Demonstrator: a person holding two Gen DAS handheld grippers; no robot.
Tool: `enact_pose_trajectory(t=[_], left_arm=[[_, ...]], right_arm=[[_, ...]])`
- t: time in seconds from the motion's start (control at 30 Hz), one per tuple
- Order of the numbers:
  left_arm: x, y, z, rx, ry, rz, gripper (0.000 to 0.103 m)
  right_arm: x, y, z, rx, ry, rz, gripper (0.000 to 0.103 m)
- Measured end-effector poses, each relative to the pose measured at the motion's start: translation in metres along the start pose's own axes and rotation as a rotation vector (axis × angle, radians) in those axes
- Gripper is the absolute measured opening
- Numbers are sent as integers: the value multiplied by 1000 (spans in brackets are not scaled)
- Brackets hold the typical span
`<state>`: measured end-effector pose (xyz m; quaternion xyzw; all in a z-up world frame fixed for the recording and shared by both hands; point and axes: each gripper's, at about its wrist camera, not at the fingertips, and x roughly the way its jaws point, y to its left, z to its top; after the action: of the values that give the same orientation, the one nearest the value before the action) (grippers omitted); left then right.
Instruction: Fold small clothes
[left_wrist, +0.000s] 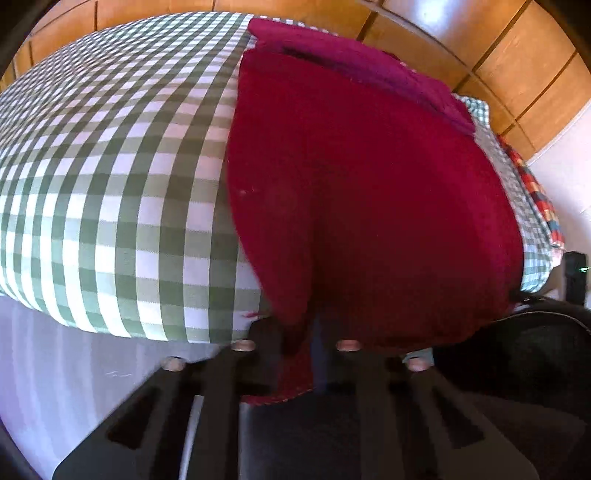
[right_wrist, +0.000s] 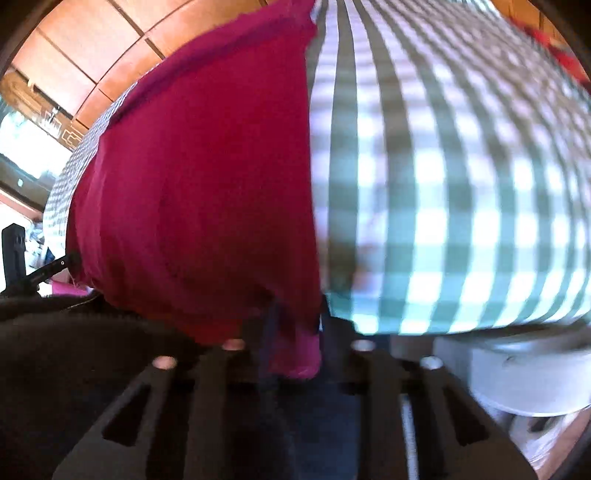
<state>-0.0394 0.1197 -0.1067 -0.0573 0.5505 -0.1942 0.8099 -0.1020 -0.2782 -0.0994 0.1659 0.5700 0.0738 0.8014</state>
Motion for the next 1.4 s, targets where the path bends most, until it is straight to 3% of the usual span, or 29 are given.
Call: enact_pose_trajectory(t=[0.1, 0.2, 0.33, 0.43, 0.53, 0.63, 0.67, 0.7, 0.73, 0.77, 0.8, 0.93, 1.0, 1.1, 1.13, 1.17, 1.27, 1.33, 1.4], left_arm=[[-21, 9, 5, -55, -42, -118, 8], [-48, 19, 16, -130, -125, -262, 8], [-67, 19, 44, -157, -220, -363, 8], [-67, 14, 79, -172, -273, -411, 8], [-60, 14, 118, -184, -306, -406, 8], [-48, 21, 164, -238, -324, -350, 8], [-43, 23, 176, -256, -323, -354, 15], [-36, 28, 190, -299, -313, -354, 25], [-34, 35, 195, -342, -316, -350, 55], [-34, 42, 198, -383, -337, -345, 73], [-37, 52, 199, -413, -367, -336, 73], [-37, 80, 191, -423, -384, -239, 73], [-30, 83, 173, -380, -369, -203, 73], [-3, 65, 149, -224, -269, -137, 72], [3, 58, 142, -183, -244, -132, 68], [11, 49, 136, -138, -219, -120, 57], [22, 37, 130, -86, -201, -89, 32], [19, 37, 132, -92, -206, -98, 20], [13, 36, 131, -84, -212, -105, 14]], right_arm=[[-16, 16, 13, -34, -25, 90, 6], [-52, 31, 42, -57, -130, 209, 6], [-81, 43, 85, -54, -259, 303, 6], [-78, 43, 125, -45, -304, 279, 6], [-66, 34, 167, -9, -321, 235, 6], [-45, 29, 203, 31, -319, 180, 6], [-45, 23, 202, 35, -321, 165, 7], [-43, 16, 210, 45, -319, 151, 13], [-39, 13, 217, 68, -314, 154, 22], [-38, 9, 220, 94, -320, 165, 53], [-36, 2, 221, 104, -331, 167, 68], [-43, -18, 200, 114, -329, 177, 78], [-34, -20, 178, 108, -301, 157, 78], [-15, -17, 152, 99, -232, 122, 73], [-7, -16, 148, 97, -220, 115, 64], [-3, -14, 146, 96, -227, 93, 60], [2, -6, 150, 92, -245, 91, 28], [2, 5, 153, 53, -239, 59, 18], [-4, 12, 149, 7, -233, 43, 15]])
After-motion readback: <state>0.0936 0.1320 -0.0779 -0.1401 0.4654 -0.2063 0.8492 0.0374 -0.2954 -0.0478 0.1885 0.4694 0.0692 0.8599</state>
